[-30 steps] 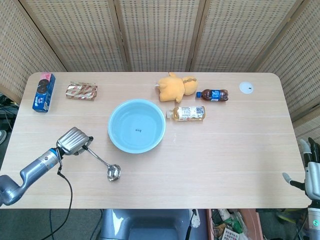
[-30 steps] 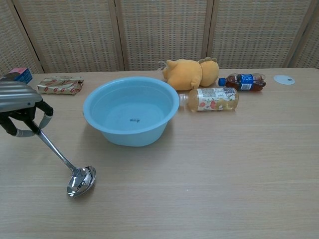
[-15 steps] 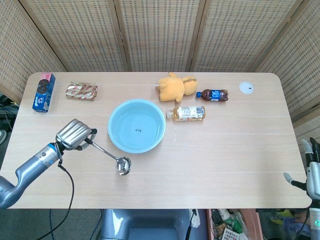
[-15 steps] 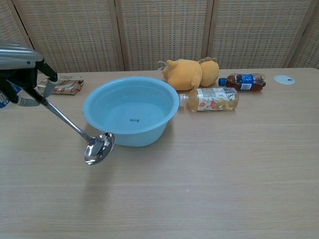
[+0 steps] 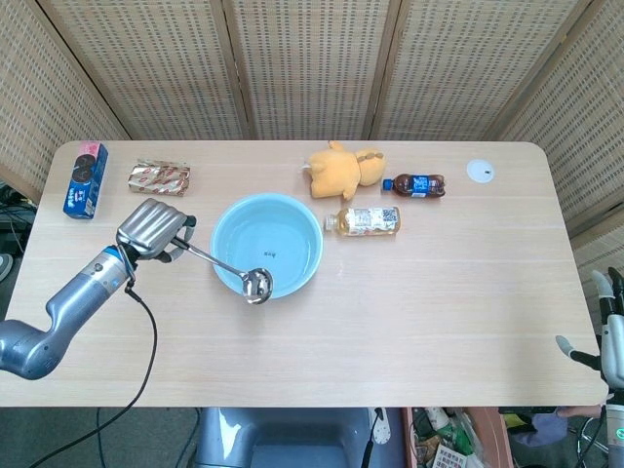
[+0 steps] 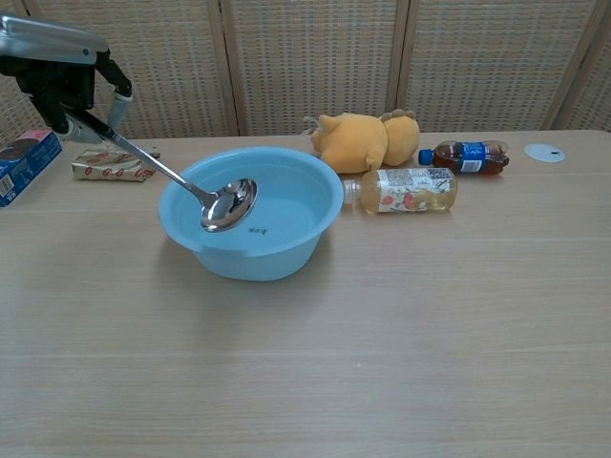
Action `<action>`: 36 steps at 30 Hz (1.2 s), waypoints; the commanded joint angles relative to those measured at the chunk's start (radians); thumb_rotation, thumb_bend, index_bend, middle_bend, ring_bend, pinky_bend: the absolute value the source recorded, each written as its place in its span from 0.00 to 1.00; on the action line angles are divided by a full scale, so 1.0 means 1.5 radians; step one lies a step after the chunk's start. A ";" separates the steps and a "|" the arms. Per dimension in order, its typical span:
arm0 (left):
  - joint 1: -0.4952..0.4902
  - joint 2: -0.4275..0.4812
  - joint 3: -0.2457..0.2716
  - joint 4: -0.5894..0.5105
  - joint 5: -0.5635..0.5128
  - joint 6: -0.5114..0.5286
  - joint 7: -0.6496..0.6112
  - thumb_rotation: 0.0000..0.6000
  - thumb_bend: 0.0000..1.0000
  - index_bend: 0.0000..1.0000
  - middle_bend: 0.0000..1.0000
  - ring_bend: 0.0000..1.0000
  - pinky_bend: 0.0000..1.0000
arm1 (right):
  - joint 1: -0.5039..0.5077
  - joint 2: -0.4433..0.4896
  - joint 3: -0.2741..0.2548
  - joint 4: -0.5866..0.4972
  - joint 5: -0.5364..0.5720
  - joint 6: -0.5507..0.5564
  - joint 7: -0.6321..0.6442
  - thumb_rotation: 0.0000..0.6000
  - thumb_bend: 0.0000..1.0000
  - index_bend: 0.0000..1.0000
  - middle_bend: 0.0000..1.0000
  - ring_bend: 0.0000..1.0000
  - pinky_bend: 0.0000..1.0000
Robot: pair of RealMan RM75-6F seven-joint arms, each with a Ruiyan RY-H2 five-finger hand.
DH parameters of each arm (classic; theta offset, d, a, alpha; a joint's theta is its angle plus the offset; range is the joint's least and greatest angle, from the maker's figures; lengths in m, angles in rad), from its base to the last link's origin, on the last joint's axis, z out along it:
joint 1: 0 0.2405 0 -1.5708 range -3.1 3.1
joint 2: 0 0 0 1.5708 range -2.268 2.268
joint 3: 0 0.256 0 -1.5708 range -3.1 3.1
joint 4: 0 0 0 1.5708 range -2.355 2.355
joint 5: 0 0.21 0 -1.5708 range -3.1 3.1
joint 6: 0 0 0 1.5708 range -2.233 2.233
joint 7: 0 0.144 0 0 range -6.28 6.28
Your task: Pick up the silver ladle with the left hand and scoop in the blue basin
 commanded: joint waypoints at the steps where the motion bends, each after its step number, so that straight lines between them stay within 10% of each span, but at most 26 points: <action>1: -0.063 -0.031 -0.009 0.035 -0.134 -0.038 0.077 1.00 0.59 0.94 1.00 1.00 1.00 | 0.000 0.001 0.003 0.004 0.006 -0.003 0.006 1.00 0.00 0.00 0.00 0.00 0.00; 19: -0.308 -0.230 0.122 0.219 -0.679 0.007 0.384 1.00 0.62 0.94 1.00 1.00 1.00 | 0.008 0.010 0.018 0.032 0.046 -0.039 0.048 1.00 0.00 0.00 0.00 0.00 0.00; 36: -0.367 -0.312 0.143 0.306 -0.861 0.007 0.544 1.00 0.62 0.94 1.00 1.00 1.00 | 0.013 0.016 0.024 0.050 0.064 -0.065 0.080 1.00 0.00 0.00 0.00 0.00 0.00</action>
